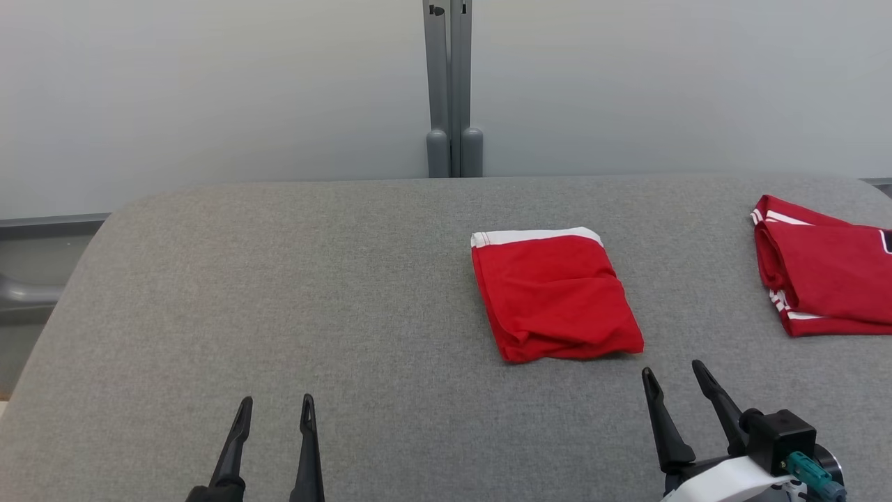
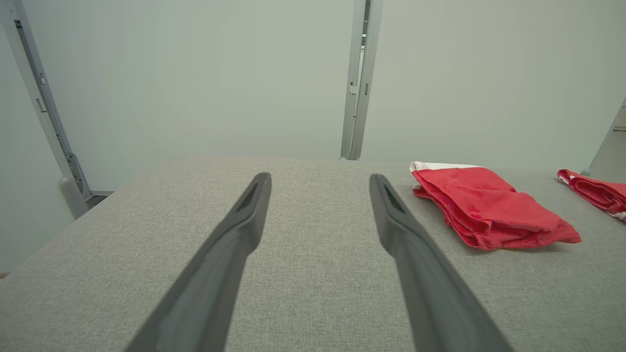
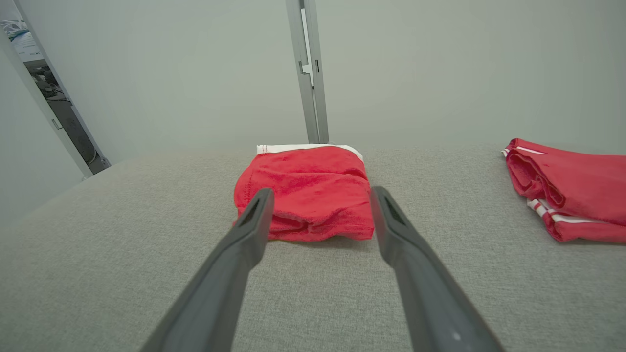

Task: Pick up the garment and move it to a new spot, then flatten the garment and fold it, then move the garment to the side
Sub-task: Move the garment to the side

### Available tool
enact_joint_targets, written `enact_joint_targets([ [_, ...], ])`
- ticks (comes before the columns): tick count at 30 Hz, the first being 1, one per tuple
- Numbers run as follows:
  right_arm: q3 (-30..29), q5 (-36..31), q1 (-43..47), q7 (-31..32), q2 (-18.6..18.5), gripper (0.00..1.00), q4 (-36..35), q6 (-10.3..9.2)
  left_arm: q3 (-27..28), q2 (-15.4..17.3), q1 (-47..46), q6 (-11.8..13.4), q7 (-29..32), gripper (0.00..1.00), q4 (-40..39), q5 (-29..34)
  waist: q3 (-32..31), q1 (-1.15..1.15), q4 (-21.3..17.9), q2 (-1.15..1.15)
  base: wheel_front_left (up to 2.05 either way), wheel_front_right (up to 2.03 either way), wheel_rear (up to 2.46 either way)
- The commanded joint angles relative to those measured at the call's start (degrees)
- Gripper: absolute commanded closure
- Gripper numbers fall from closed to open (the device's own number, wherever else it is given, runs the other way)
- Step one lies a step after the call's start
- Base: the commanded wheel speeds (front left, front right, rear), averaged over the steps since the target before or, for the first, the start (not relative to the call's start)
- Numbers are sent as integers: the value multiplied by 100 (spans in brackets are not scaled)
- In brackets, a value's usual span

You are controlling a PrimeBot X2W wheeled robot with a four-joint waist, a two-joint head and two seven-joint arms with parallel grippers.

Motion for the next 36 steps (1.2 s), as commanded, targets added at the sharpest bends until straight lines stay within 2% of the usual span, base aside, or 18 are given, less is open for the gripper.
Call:
enact_joint_targets([
  [1, 12, -40, 61, -13, -2, 0, 30, -9, 9, 11, 2, 23, 1, 0, 12, 49, -4, 0, -5, 0, 0, 0, 0],
  [36, 44, -15, 93, -13, 46, 0, 151, -9, -44, 11, -56, -22, 1, 0, 143, 76, -51, 0, -2, 0, 0, 0, 0],
])
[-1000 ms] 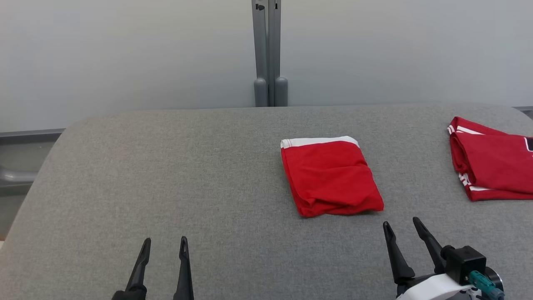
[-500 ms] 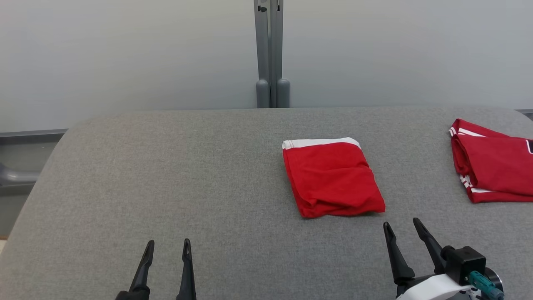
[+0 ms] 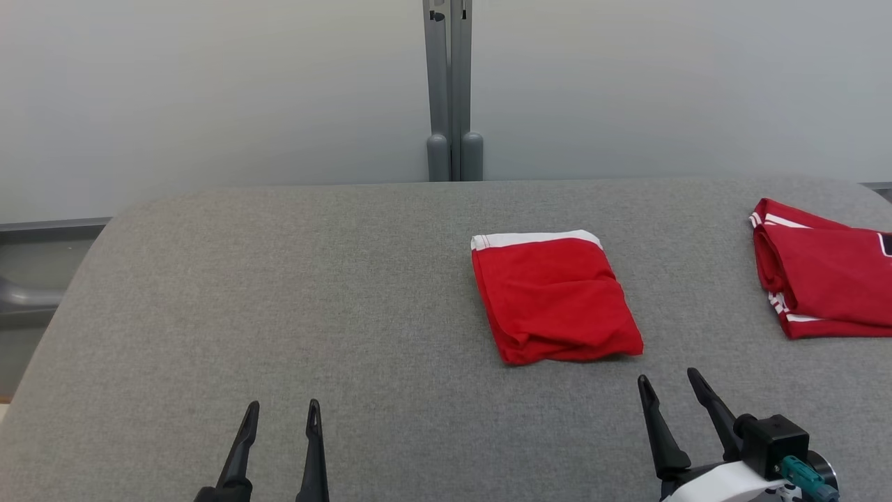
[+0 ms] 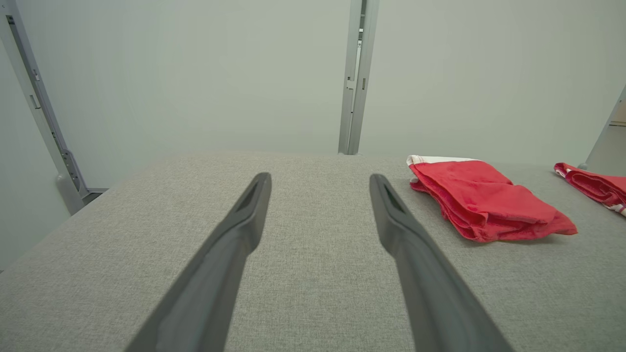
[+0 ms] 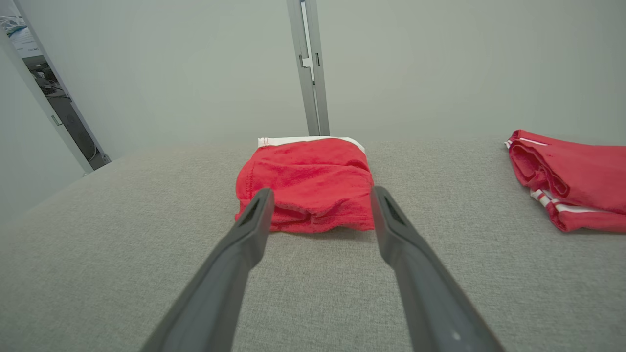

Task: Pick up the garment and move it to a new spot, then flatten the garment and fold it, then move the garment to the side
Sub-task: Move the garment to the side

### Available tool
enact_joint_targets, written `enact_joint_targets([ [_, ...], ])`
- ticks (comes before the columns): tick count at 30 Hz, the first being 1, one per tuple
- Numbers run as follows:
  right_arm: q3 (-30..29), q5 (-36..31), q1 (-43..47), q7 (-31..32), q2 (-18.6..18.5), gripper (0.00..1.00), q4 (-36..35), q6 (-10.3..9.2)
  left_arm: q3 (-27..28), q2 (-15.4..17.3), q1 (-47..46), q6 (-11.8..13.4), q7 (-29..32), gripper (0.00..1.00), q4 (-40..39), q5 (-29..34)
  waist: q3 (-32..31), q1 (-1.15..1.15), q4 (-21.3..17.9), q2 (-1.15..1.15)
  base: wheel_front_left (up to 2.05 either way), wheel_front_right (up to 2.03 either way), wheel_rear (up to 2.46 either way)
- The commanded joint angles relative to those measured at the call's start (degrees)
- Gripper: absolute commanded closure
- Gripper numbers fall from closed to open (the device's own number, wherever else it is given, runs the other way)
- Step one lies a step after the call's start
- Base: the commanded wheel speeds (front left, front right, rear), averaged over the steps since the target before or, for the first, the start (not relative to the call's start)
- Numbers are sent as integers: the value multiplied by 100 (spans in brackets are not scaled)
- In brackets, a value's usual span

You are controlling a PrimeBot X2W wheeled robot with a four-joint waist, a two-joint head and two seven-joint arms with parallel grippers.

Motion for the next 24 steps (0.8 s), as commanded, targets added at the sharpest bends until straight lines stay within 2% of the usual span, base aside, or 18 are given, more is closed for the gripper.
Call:
enact_joint_targets([
  [1, 5, -9, 77, -13, 0, 0, 11, -10, 19, 11, -39, -18, 1, 0, -9, 75, 10, 0, -3, 0, 0, 0, 0],
  [9, 21, -28, 67, -13, -5, 0, -43, -9, -2, 11, -63, -61, 1, 0, -12, 118, 108, 0, -11, 0, 0, 0, 0],
  [16, 275, 477, -476, -13, -102, 0, 262, -9, -73, 11, -241, -163, 1, 0, -41, 162, 452, 0, -20, 0, 0, 0, 0],
  [19, 352, 820, -898, -13, -212, 0, 476, -9, -111, 11, -364, -204, 1, 0, -58, 199, 631, 0, 6, 0, 0, 0, 0],
  [24, 647, 1550, -1878, -12, -693, 0, 964, -9, -188, 11, -707, -274, 1, 0, -147, 207, 1224, 0, 85, 0, 0, 0, 0],
])
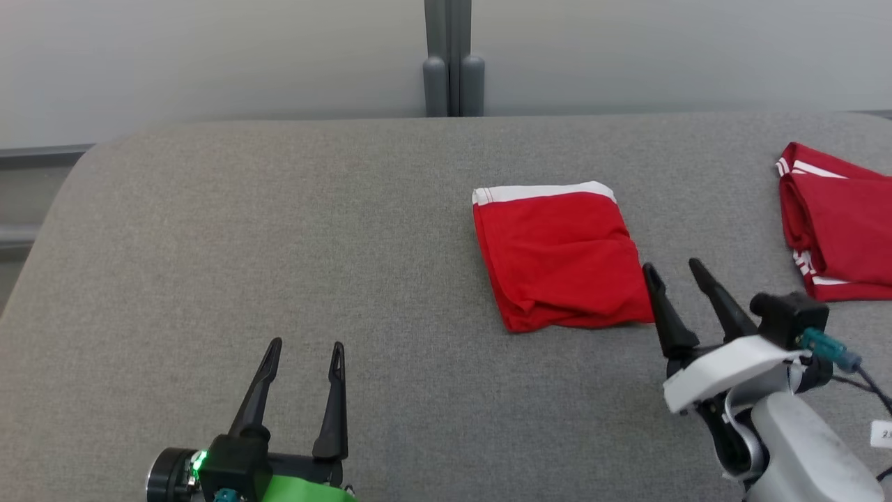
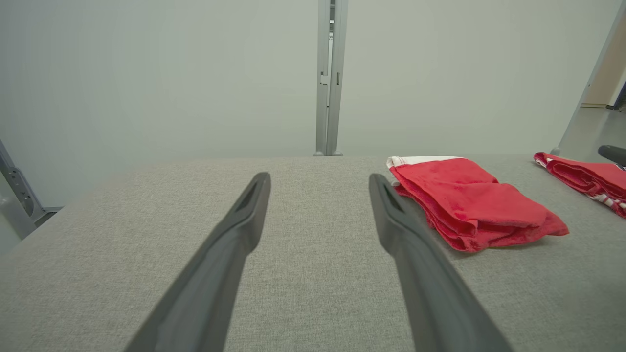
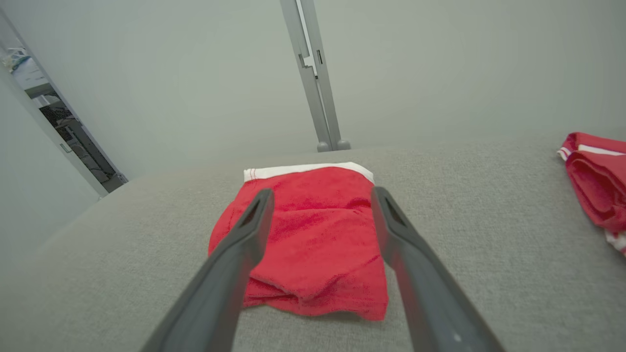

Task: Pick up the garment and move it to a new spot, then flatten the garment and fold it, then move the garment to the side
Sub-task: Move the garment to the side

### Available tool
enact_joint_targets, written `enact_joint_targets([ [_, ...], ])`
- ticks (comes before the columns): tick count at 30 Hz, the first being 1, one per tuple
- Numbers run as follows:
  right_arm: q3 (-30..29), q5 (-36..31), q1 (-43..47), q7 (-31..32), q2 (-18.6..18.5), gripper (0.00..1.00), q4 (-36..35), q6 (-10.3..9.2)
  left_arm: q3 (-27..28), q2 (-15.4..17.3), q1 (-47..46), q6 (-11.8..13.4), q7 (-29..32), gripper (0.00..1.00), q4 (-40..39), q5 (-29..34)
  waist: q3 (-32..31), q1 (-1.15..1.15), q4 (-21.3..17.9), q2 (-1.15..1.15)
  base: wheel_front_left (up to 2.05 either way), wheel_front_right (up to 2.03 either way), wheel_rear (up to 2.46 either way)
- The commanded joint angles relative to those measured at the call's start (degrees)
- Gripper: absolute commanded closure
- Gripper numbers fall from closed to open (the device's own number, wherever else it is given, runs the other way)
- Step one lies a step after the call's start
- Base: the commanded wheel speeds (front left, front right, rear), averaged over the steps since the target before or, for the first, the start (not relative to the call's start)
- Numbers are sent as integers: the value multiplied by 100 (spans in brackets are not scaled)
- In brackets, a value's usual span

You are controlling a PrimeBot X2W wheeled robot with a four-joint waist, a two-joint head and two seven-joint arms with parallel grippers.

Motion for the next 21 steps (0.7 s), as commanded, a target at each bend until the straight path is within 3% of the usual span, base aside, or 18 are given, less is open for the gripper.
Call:
enact_joint_targets([
  [1, 65, 293, -309, -12, -139, 0, 195, -9, -24, 11, -171, -36, 1, 0, -24, 13, 522, 0, 92, 0, 0, 0, 0],
  [7, 626, 1789, -1423, 638, -783, 0, 782, -5, -158, 11, -612, -59, 1, 0, -34, -63, 1155, 0, 260, 0, 0, 0, 0],
  [13, 1021, 3066, -1906, 1502, -1308, 0, 997, -5, -289, 11, -894, -42, 1, 0, 2, -138, 1496, 0, 426, 0, 0, 0, 0],
  [21, 1512, 3912, -2015, 1834, -1552, 0, 1092, -6, -351, 11, -1040, 15, 1, 0, 24, -161, 1635, 0, 505, 0, 0, 0, 0],
])
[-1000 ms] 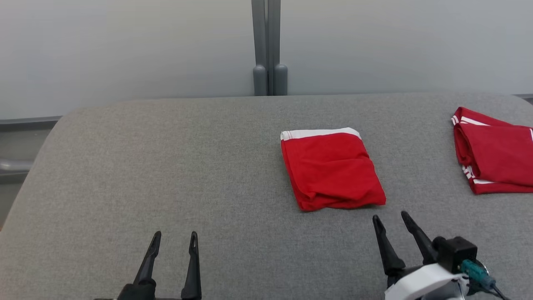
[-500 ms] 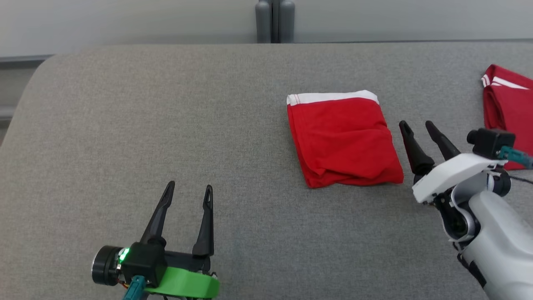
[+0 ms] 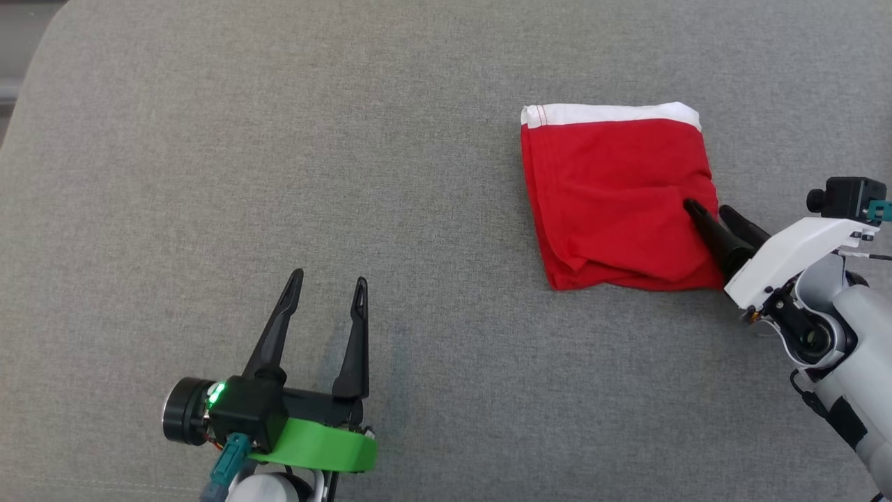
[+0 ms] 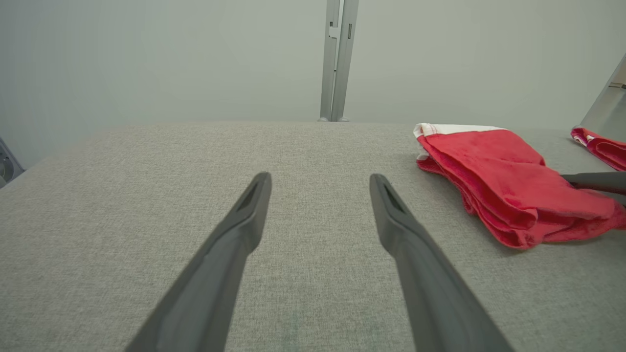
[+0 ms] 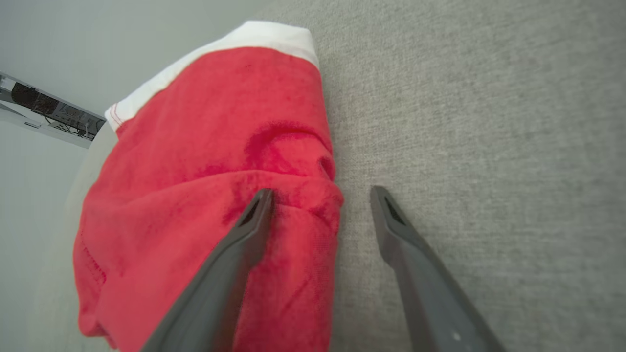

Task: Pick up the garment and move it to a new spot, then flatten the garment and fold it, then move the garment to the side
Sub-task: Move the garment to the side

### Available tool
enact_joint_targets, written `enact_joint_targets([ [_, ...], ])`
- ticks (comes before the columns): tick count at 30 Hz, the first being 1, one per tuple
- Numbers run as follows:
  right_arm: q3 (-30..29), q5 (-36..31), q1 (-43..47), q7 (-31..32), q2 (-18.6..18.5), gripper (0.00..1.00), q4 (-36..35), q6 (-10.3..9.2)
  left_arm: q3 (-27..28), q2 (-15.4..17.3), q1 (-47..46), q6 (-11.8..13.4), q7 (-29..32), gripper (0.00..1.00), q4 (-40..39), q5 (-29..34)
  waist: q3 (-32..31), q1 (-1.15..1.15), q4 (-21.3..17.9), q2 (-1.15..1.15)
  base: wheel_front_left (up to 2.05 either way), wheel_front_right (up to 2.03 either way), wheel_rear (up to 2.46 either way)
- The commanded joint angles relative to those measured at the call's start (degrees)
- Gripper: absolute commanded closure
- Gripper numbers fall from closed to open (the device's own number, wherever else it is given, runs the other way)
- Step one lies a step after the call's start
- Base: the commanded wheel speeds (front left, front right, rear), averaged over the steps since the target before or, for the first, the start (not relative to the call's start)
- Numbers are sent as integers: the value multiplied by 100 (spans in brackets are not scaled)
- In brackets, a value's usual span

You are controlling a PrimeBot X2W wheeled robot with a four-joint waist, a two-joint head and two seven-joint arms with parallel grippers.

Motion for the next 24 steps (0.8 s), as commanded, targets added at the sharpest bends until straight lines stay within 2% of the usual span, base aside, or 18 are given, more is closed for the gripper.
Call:
enact_joint_targets([
  [1, 85, 97, -62, 13, -11, 0, 60, -3, -3, 11, -112, 15, 1, 0, 6, 20, 77, 0, 62, 0, 0, 0, 0],
  [4, 366, 109, -142, 14, -77, 100, 109, -3, -29, 11, -165, 7, 1, 0, 16, 32, 108, 0, 73, 0, 0, 0, 0],
  [9, 743, 58, -292, -239, -286, 100, 142, -4, -10, 11, -201, 36, 1, 0, 6, 28, 129, 0, 49, 0, 0, 0, 0],
  [13, 954, 16, -476, -518, -548, 100, 136, -9, 49, 11, -150, 33, 2, 0, -25, 52, 173, 0, -120, 0, 0, 0, 0],
  [24, 1289, -145, -1078, -988, -1405, 100, 6, -7, 243, 13, -320, -167, 1, 0, -108, 302, 529, 0, -975, 0, 0, 0, 0],
])
